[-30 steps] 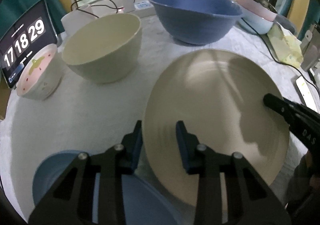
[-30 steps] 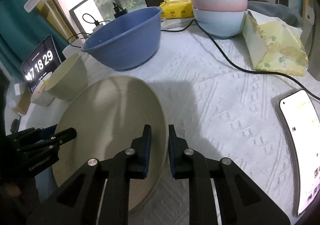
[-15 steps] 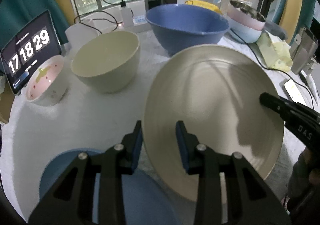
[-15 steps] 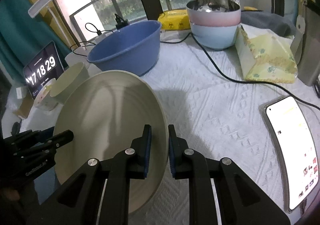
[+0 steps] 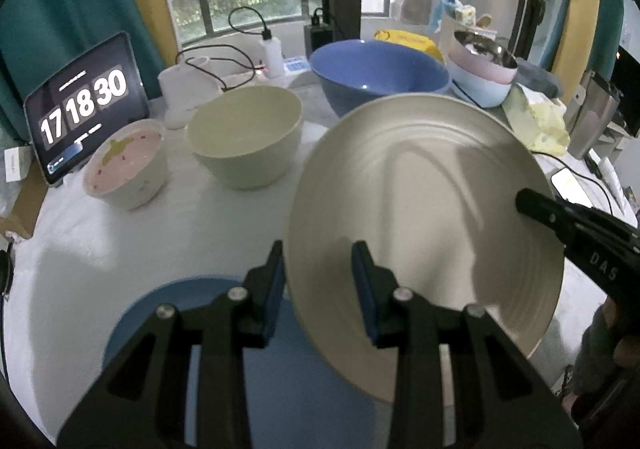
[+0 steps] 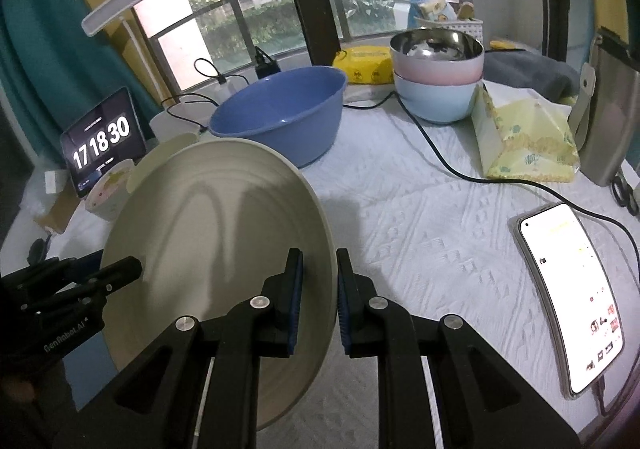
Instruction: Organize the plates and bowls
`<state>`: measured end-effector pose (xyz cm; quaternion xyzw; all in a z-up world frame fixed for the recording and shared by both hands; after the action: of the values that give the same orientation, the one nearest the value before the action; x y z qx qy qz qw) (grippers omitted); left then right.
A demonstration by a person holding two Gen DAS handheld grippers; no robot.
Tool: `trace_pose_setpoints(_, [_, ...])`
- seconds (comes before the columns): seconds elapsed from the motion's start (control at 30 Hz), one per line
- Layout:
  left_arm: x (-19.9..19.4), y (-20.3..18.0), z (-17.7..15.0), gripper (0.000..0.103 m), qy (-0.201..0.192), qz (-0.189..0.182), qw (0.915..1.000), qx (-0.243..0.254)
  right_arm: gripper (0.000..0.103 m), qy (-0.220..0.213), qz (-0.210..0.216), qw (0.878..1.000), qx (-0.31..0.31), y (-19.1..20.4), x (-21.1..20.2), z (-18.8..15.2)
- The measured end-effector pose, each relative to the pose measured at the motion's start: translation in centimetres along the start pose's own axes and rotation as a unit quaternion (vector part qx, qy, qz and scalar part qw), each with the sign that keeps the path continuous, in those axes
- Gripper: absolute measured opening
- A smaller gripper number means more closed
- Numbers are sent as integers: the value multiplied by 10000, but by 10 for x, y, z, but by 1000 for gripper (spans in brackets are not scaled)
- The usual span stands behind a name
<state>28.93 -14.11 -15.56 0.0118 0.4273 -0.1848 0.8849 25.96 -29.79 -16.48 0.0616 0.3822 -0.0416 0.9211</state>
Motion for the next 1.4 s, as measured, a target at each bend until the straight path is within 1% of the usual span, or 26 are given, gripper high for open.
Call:
trace_pose_setpoints(0.2, [-14, 9, -9, 34, -88, 8, 9999, -80, 17, -81, 18, 9999, -74, 13, -12, -3])
trace_pose_setpoints(0.43, [-29, 23, -22, 34, -168, 32, 9996, -222, 17, -110, 53, 9997, -222, 31, -21, -9])
trace_pose_setpoints(0.53, [-34, 30, -27, 34, -186, -1, 9992, -362, 17, -114, 63, 9995, -284, 40, -24, -12])
trace_pose_setpoints(0.73, [-44, 44, -35, 34, -280, 55, 9987, -433, 17, -115, 101, 9991, -405, 57, -29, -18])
trace_pose_setpoints(0.93, [-50, 60, -45, 34, -292, 32, 9977, -608, 17, -98, 116, 9985, -519, 73, -30, -24])
trace_pose_setpoints(1.4, [-61, 87, -65, 34, -372, 166, 9963, -753, 17, -31, 193, 9971, -733, 106, -28, -38])
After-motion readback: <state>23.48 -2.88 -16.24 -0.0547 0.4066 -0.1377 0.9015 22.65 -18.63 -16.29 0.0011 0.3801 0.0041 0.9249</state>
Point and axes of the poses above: each gripper's, at about its wrist camera, not at the fingertips, and x roughly the way its jaws point, y to its left, z to its top, the point moved 9 cm from there along x, roughly the way its jaws point, and after that the axes turned 11 degrees about -z, right-handed, at the moved point
